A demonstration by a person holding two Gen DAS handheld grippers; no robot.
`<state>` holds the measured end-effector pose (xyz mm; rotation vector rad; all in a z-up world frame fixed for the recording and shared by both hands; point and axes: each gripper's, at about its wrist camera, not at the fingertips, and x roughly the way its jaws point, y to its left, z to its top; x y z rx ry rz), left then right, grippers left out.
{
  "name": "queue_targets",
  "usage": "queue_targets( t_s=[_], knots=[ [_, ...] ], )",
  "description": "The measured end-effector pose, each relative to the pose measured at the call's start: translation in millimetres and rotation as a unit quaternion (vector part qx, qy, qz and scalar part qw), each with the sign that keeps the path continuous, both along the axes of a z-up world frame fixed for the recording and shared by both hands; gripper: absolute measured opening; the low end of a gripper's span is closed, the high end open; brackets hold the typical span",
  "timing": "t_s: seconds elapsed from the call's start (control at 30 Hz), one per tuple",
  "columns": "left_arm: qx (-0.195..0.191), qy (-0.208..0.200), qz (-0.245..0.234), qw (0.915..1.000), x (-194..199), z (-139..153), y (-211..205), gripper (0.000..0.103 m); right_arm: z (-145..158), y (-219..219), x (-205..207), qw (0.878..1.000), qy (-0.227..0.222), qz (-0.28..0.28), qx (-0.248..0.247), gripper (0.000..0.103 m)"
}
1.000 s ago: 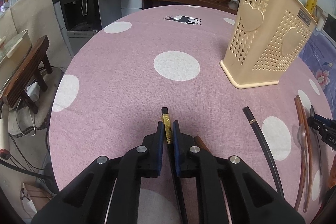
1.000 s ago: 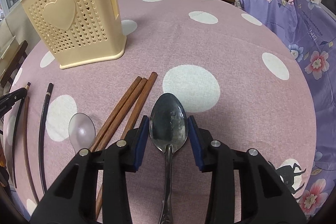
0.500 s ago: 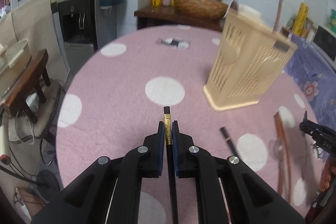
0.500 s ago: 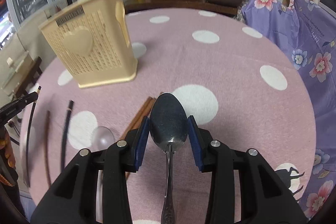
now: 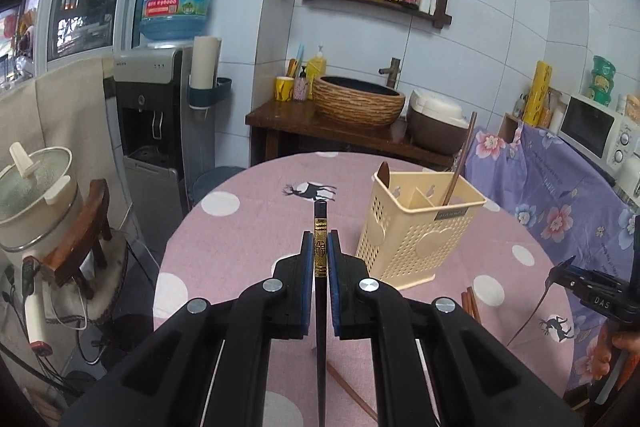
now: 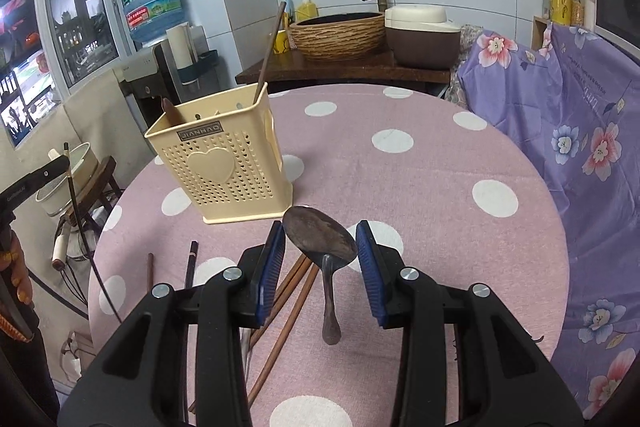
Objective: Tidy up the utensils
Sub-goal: 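Lift the spoon with the right tool while the left tool carries the chopstick over the holder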
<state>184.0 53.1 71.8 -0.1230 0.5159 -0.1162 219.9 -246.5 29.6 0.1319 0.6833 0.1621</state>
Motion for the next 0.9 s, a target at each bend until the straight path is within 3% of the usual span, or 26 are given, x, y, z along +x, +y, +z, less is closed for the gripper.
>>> queue_targets(
  t_s=[0.9],
  knots=[
    [-0.01,-0.04,-0.029,0.9987,-4,25,3,0.008,3,2,3,0.998,-0.005,0.03,0.051,0.037]
  ],
)
